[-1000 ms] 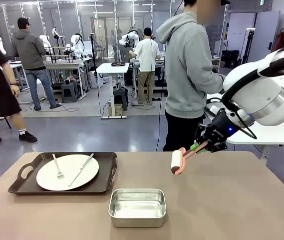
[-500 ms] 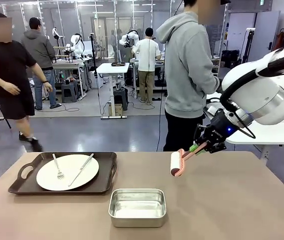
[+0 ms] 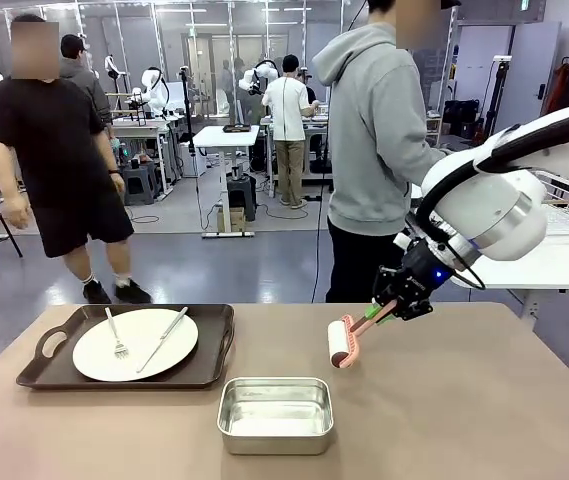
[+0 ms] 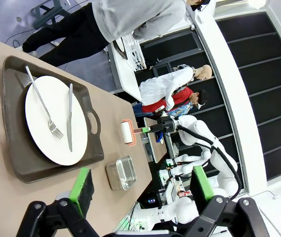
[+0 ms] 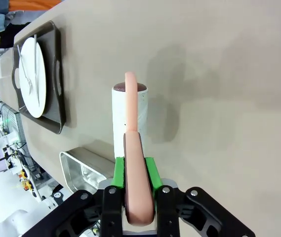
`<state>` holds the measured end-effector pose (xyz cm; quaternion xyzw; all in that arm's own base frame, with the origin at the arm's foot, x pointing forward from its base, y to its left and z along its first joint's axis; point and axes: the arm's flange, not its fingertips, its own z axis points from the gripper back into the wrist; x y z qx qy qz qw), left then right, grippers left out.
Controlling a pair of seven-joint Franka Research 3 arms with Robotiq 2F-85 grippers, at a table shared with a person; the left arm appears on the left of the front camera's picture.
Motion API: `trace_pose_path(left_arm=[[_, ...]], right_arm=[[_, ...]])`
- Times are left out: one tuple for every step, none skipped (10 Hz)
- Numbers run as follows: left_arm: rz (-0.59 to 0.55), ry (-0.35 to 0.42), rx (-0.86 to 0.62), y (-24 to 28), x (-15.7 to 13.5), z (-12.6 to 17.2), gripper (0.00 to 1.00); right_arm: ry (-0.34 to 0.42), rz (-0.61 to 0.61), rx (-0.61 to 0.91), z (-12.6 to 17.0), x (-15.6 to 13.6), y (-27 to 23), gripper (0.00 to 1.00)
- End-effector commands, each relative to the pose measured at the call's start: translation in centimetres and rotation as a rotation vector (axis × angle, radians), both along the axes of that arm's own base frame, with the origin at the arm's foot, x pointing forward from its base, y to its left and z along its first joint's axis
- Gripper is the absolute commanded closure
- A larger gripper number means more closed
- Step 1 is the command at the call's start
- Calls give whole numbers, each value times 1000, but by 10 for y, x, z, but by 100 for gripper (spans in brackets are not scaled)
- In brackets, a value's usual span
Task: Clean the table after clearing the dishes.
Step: When the left (or right) Handle tray is removed, use the left hand (or right hand) to clean the left (or right) side of the table with the Lint Roller.
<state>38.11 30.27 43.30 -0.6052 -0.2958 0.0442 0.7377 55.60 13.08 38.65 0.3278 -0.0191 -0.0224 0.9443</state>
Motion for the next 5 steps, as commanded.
trace_pose_path(left_arm=[[-4, -7, -6, 1, -4, 2, 0], [-4, -7, -6, 1, -4, 2, 0], [-4, -7, -6, 1, -4, 2, 0], [-4, -7, -6, 1, -4, 2, 0], [-4, -7, -6, 1, -4, 2, 0]], right_arm=[[19, -15, 56, -13, 7, -4, 79], [18, -34, 68, -24, 7, -5, 79], [36, -27, 44, -34, 8, -7, 79], [43, -21, 37, -39, 10, -12, 79], [75, -32, 36, -44, 13, -23, 79]])
